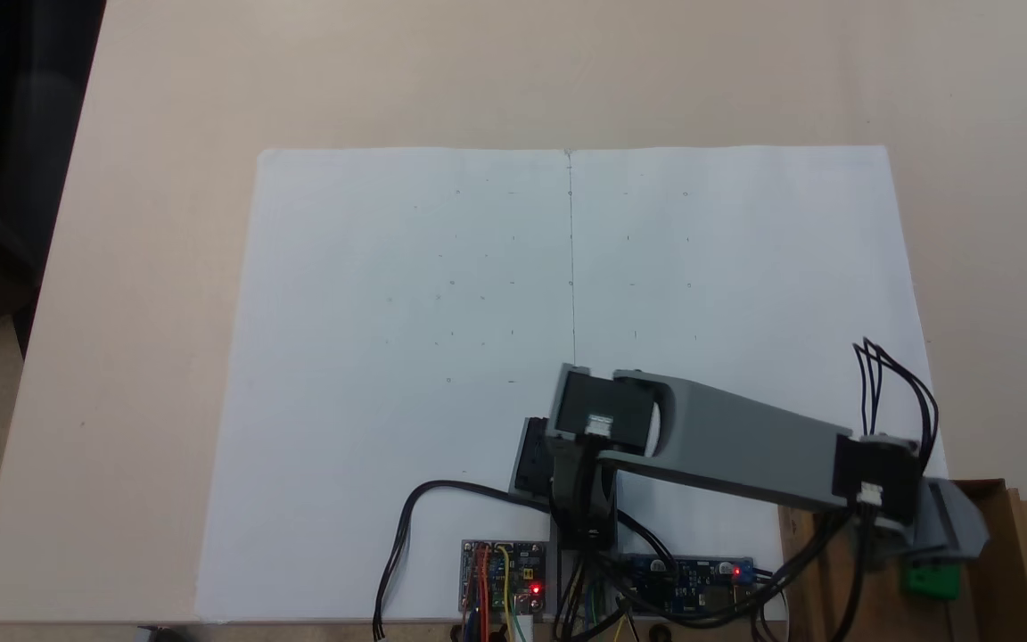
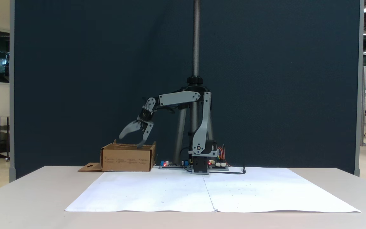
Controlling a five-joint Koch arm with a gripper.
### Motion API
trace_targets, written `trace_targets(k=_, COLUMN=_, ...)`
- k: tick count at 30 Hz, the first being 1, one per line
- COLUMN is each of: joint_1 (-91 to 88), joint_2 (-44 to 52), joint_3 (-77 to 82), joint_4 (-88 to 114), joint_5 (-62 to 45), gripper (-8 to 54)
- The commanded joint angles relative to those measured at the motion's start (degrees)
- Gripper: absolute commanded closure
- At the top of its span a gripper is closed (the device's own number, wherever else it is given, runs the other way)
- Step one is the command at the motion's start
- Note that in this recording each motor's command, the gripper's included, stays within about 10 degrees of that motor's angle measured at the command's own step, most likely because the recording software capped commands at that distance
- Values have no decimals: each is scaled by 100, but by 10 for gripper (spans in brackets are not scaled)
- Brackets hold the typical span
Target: Grasp a green dice and put it in the bin.
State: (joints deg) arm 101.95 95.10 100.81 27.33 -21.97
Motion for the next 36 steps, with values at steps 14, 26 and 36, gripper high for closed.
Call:
trace_targets(k=14, joint_1=-4614, joint_2=1266, joint_3=-1222, joint_4=-1213, joint_5=2145, gripper=38)
trace_targets(k=26, joint_1=-8350, joint_2=1424, joint_3=1433, joint_4=-2608, joint_5=2347, gripper=35)
trace_targets(k=36, joint_1=-9905, joint_2=3340, joint_3=4808, joint_4=-4489, joint_5=2329, gripper=12)
